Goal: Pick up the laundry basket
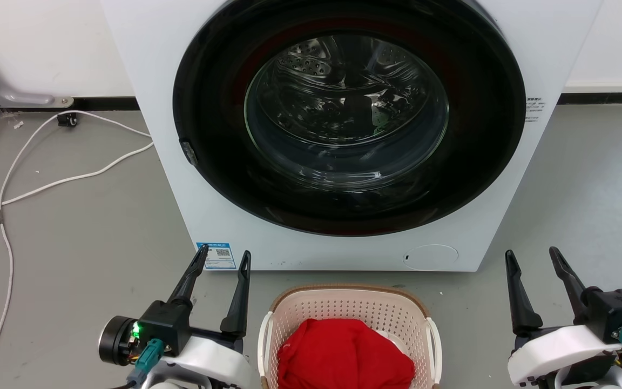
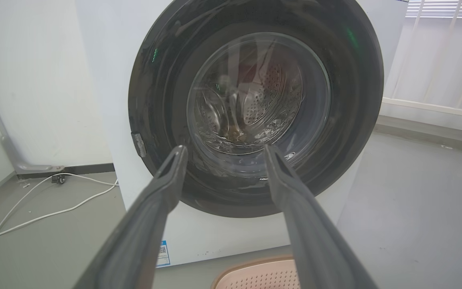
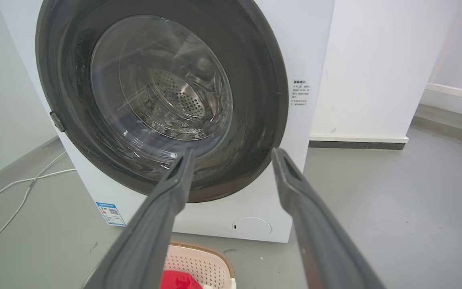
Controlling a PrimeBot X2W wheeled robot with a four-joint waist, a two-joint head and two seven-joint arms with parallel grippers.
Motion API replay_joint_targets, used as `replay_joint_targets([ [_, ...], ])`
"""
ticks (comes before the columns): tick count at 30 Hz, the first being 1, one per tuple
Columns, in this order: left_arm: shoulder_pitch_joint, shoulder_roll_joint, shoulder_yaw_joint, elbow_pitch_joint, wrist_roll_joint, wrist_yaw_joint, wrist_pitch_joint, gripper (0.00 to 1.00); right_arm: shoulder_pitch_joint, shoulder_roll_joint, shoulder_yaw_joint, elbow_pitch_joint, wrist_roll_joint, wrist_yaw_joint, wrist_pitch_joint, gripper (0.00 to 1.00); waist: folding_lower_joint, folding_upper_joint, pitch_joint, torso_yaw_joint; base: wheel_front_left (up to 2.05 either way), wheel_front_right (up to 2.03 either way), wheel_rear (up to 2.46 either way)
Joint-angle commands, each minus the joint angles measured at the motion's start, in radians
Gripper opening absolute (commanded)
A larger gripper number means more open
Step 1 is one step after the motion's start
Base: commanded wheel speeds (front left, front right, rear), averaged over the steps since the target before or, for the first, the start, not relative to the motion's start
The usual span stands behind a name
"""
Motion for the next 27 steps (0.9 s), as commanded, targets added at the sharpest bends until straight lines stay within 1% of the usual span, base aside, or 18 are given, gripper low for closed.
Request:
replay_joint_targets([
  [1, 0.011, -0.001, -0.003, -0.002, 0.019, -0.005, -0.01, 1.0, 0.001, 0.0, -0.002, 0.0, -0.018, 0.0, -0.008, 1.0, 0.0, 0.0, 0.0, 0.0, 0.0, 0.0, 0.0],
  [4, 0.014, -0.003, -0.004, 0.002, 0.029, -0.006, -0.015, 1.0, 0.004, 0.0, -0.002, 0.003, -0.028, 0.0, -0.014, 1.0, 0.0, 0.0, -0.001, 0.001, 0.0, 0.0, 0.0],
  [10, 0.012, -0.007, 0.002, 0.008, 0.008, -0.009, -0.014, 1.0, 0.0, 0.001, -0.006, 0.015, -0.002, 0.0, -0.017, 1.0, 0.0, 0.0, 0.0, 0.001, 0.0, 0.0, 0.0],
  [17, 0.01, -0.01, 0.008, 0.006, 0.0, -0.013, -0.014, 1.0, -0.005, 0.001, -0.011, 0.026, 0.0, 0.0, -0.024, 1.0, 0.0, 0.0, 0.002, 0.002, 0.0, 0.0, 0.0],
  [20, 0.006, -0.006, 0.01, 0.015, 0.01, 0.0, -0.014, 1.0, -0.01, 0.001, -0.013, 0.03, 0.001, 0.0, -0.025, 1.0, 0.0, 0.0, 0.005, 0.003, 0.0, 0.0, 0.0],
  [24, -0.023, -0.004, 0.011, 0.035, 0.015, 0.004, -0.014, 1.0, -0.023, 0.001, -0.026, 0.046, -0.006, 0.0, -0.014, 1.0, 0.0, 0.0, 0.026, -0.002, 0.0, 0.0, 0.0],
  [27, -0.051, 0.001, 0.015, 0.059, 0.014, 0.008, -0.014, 1.0, -0.044, 0.001, -0.035, 0.065, -0.007, 0.0, -0.01, 1.0, 0.0, 0.0, 0.069, -0.011, 0.0, 0.0, 0.0],
])
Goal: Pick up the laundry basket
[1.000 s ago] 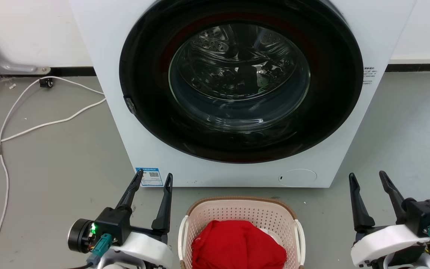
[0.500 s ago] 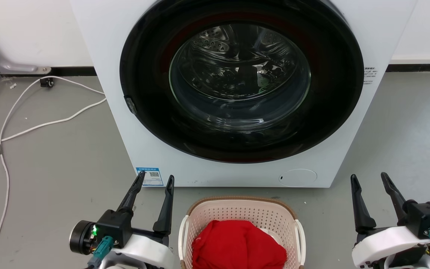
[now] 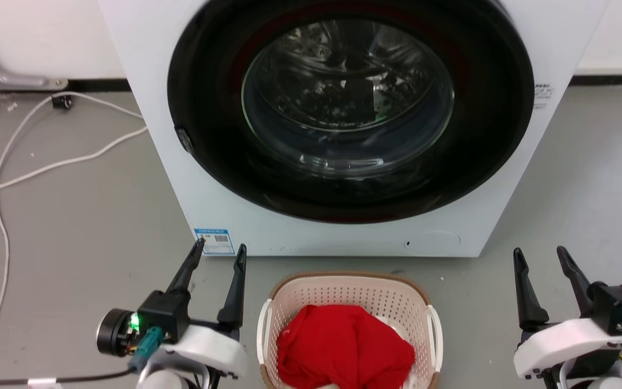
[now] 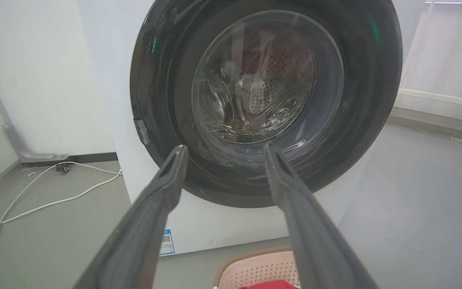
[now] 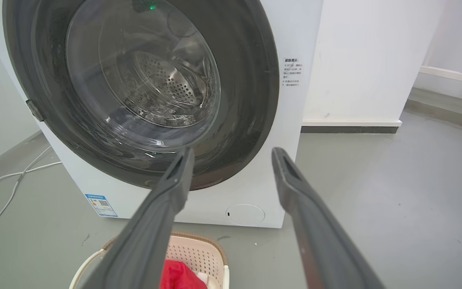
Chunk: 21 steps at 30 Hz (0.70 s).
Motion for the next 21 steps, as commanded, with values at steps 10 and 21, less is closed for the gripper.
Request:
replay_joint_targets([
  [10, -0.182, 0.024, 0.015, 0.149, -0.034, -0.02, 0.016, 1.0, -0.144, 0.001, -0.022, 0.145, -0.004, 0.0, -0.014, 1.0, 0.0, 0.0, 0.25, -0.028, 0.0, 0.0, 0.0],
  [21, -0.355, 0.055, 0.006, 0.411, -0.125, -0.055, 0.016, 1.0, -0.325, 0.001, 0.031, 0.399, 0.039, 0.0, -0.028, 1.0, 0.0, 0.0, 0.446, -0.063, 0.0, 0.0, 0.0],
])
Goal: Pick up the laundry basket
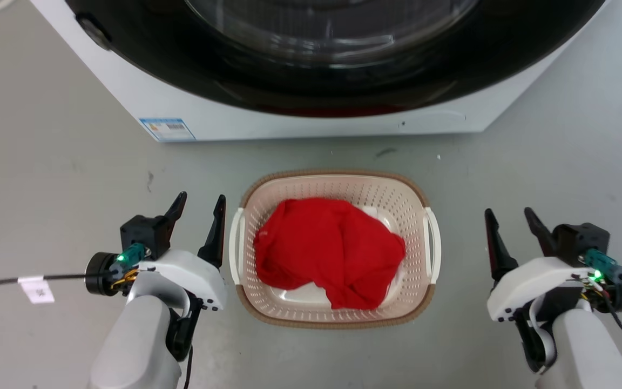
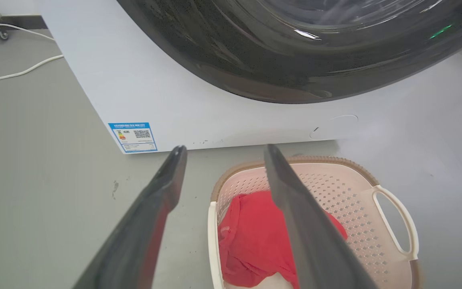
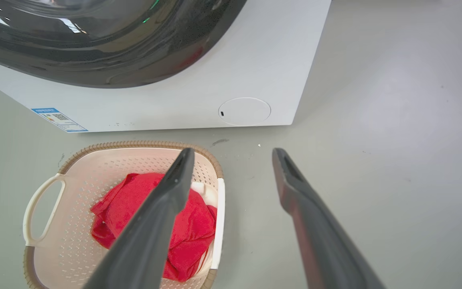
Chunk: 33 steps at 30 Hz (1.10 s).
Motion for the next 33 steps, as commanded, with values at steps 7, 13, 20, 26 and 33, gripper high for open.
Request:
replay_joint_targets([
  [7, -0.124, 0.025, -0.052, 0.165, -0.09, -0.01, 0.028, 1.0, -0.133, 0.001, 0.052, 0.206, 0.053, 0.0, 0.025, 1.0, -0.0001, 0.0, 0.142, -0.029, 0.0, 0.0, 0.0],
  [13, -0.21, 0.073, -0.136, 0.254, -0.238, -0.009, 0.098, 1.0, -0.246, 0.0, 0.11, 0.378, 0.092, 0.0, 0.066, 1.0, -0.0001, 0.0, 0.213, -0.041, 0.0, 0.0, 0.0],
  [20, -0.288, 0.143, -0.229, 0.32, -0.387, -0.009, 0.211, 1.0, -0.38, 0.0, 0.201, 0.545, 0.176, 0.0, 0.104, 1.0, -0.0001, 0.0, 0.279, -0.054, 0.0, 0.0, 0.0],
  [26, -0.355, 0.192, -0.324, 0.362, -0.482, -0.01, 0.282, 1.0, -0.503, 0.0, 0.322, 0.666, 0.267, 0.0, 0.147, 1.0, -0.0001, 0.0, 0.341, -0.059, 0.0, 0.0, 0.0],
  [33, -0.407, 0.201, -0.395, 0.404, -0.532, -0.009, 0.318, 1.0, -0.571, 0.0, 0.417, 0.712, 0.347, 0.0, 0.184, 1.0, -0.0001, 0.0, 0.381, -0.06, 0.0, 0.0, 0.0],
])
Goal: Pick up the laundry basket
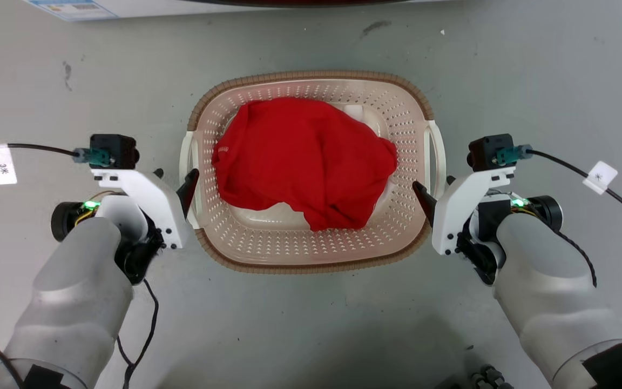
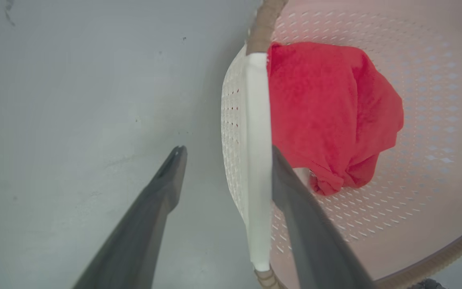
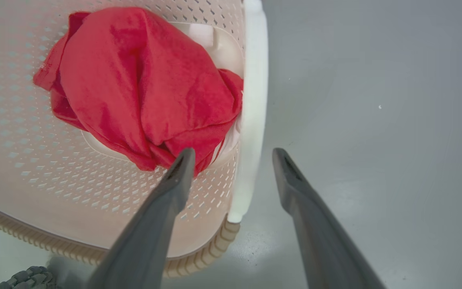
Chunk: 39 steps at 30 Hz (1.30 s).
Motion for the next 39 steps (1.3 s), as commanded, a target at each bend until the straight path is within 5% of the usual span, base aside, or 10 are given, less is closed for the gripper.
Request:
replay_joint_targets([
  [1, -0.013, 0.004, -0.011, 0.011, -0.012, 0.002, 0.004, 1.0, -0.024, 0.0, 0.017, 0.011, 0.018, 0.0, 0.01, 1.0, -0.0001, 0.0, 0.012, 0.0, 0.0, 0.0, 0.0],
  [13, -0.087, -0.005, -0.1, 0.069, -0.074, 0.002, 0.002, 1.0, -0.076, 0.001, 0.13, 0.036, 0.134, 0.0, 0.048, 1.0, -0.0001, 0.0, 0.053, -0.003, 0.0, 0.0, 0.0],
  [14, -0.091, -0.007, -0.105, 0.073, -0.082, 0.002, 0.003, 1.0, -0.078, 0.0, 0.137, 0.038, 0.146, 0.0, 0.052, 0.82, -0.0001, 0.0, 0.055, -0.003, 0.0, 0.0, 0.0],
  [15, -0.093, -0.011, -0.109, 0.076, -0.092, 0.002, 0.009, 1.0, -0.078, 0.0, 0.146, 0.038, 0.156, 0.0, 0.057, 0.22, -0.0001, 0.0, 0.056, -0.003, 0.0, 0.0, 0.0],
  [16, -0.097, -0.012, -0.116, 0.076, -0.097, 0.002, 0.009, 0.36, -0.079, 0.0, 0.156, 0.035, 0.168, 0.0, 0.059, 0.0, -0.0001, 0.0, 0.057, -0.003, 0.0, 0.0, 0.0],
  [17, -0.1, -0.012, -0.124, 0.077, -0.105, 0.002, 0.014, 0.0, -0.08, 0.0, 0.164, 0.034, 0.176, 0.0, 0.059, 0.0, -0.0001, 0.0, 0.057, -0.003, 0.0, 0.0, 0.0],
  [27, -0.102, -0.024, -0.183, 0.091, -0.178, 0.001, 0.031, 0.0, -0.06, 0.003, 0.251, 0.039, 0.264, 0.001, 0.09, 0.0, -0.0001, 0.0, 0.013, -0.001, 0.0, 0.0, 0.0],
  [39, -0.056, -0.068, -0.232, 0.134, -0.285, -0.001, 0.126, 0.0, -0.035, 0.008, 0.329, 0.063, 0.363, 0.002, 0.226, 0.0, -0.0001, 0.0, -0.188, 0.017, 0.0, 0.0, 0.0],
])
